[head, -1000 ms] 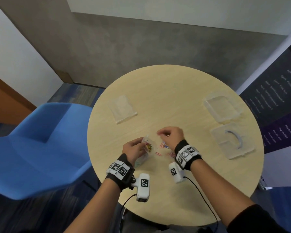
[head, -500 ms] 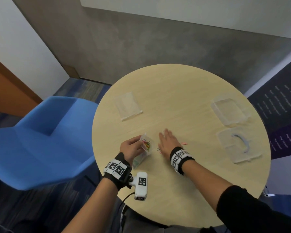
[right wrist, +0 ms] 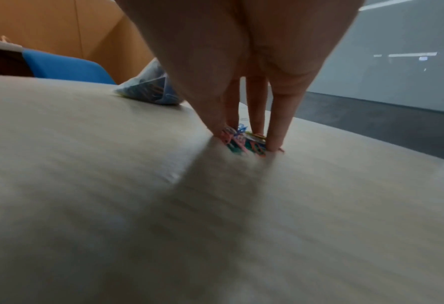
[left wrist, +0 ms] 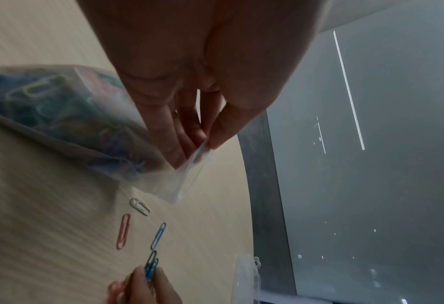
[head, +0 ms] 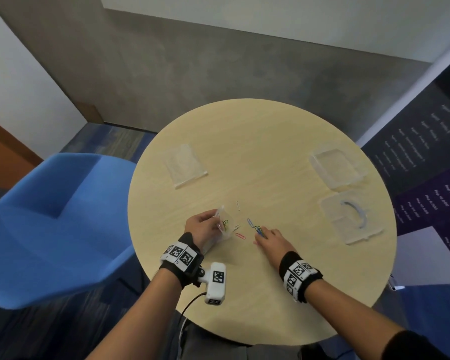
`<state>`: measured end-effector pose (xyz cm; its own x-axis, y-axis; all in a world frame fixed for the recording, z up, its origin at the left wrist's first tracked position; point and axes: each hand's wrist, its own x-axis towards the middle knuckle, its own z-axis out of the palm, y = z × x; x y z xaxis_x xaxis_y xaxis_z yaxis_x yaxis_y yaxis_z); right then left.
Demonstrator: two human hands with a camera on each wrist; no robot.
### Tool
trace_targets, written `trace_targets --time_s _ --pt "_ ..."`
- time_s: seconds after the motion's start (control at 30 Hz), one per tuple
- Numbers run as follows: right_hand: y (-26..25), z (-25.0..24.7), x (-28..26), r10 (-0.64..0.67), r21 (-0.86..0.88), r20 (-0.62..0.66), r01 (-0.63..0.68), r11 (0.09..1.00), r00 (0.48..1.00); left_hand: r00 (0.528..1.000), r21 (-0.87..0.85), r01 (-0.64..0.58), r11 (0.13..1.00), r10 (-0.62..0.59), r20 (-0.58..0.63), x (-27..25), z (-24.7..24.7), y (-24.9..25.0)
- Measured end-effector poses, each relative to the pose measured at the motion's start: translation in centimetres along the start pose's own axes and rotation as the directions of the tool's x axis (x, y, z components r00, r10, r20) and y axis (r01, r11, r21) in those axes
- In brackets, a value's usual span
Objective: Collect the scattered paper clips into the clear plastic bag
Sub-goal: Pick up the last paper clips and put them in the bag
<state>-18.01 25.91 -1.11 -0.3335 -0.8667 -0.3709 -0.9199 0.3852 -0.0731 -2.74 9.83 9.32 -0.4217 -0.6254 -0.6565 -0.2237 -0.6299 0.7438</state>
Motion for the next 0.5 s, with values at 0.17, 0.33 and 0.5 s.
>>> trace_targets --time_s 0.17,0.33,0.5 --pt "0.1 -2.0 2.4 0.009 -0.042 0.001 -0.009 0.999 1.000 0.999 -0.005 -0.006 1.000 0.006 0.031 -0.8 -0.1 0.6" --pt "1.4 -4.6 4.4 0.384 0.437 -0.024 -0.335 0.834 0.923 0.999 0.023 0.013 1.000 -0.014 0.041 -1.2 -0.3 0.7" --pt "0.0 -7.4 3.7 0.508 0.968 0.244 -0.172 -0.185 0.826 0.999 0.023 0.027 0.999 -0.028 0.045 -1.2 -0.5 1.1"
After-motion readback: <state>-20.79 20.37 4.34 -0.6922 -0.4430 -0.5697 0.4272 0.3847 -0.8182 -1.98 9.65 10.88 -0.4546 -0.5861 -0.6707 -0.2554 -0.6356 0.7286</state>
